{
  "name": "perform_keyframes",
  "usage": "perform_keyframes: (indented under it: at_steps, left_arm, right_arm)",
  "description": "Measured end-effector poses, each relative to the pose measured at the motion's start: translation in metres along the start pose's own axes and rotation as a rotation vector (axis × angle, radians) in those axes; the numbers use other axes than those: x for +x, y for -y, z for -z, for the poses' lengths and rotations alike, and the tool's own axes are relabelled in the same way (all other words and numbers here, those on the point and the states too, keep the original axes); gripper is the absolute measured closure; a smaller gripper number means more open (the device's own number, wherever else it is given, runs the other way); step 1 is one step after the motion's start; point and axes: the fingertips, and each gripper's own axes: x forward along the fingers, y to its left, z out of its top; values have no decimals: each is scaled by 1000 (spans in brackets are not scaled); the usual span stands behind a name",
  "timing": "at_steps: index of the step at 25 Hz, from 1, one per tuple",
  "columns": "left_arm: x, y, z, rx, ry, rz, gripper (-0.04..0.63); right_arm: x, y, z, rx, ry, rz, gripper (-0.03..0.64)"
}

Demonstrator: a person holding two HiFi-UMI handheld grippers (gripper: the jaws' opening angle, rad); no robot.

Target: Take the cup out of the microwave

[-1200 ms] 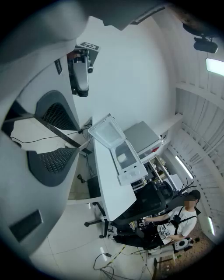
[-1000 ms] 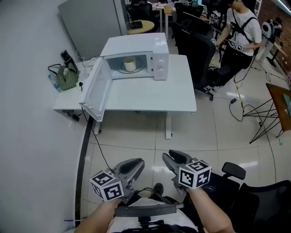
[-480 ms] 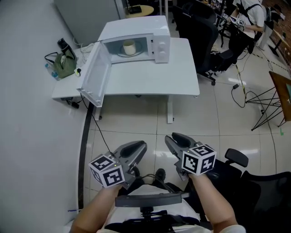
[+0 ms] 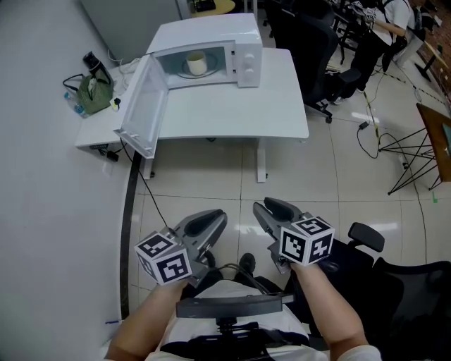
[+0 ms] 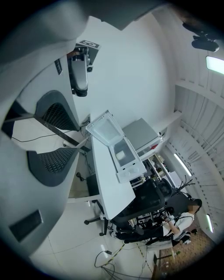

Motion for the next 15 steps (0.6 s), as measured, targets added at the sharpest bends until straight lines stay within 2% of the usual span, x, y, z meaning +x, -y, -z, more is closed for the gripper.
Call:
perform_keyframes:
  at_steps: [9, 15]
  left_arm:
    - [-1, -12, -7, -2, 23, -25, 549]
    - [1, -36, -21, -8, 34, -30, 549]
  right_arm:
    - [15, 2, -3, -15, -10, -19, 466]
    - [43, 5, -12, -19, -15, -10, 468]
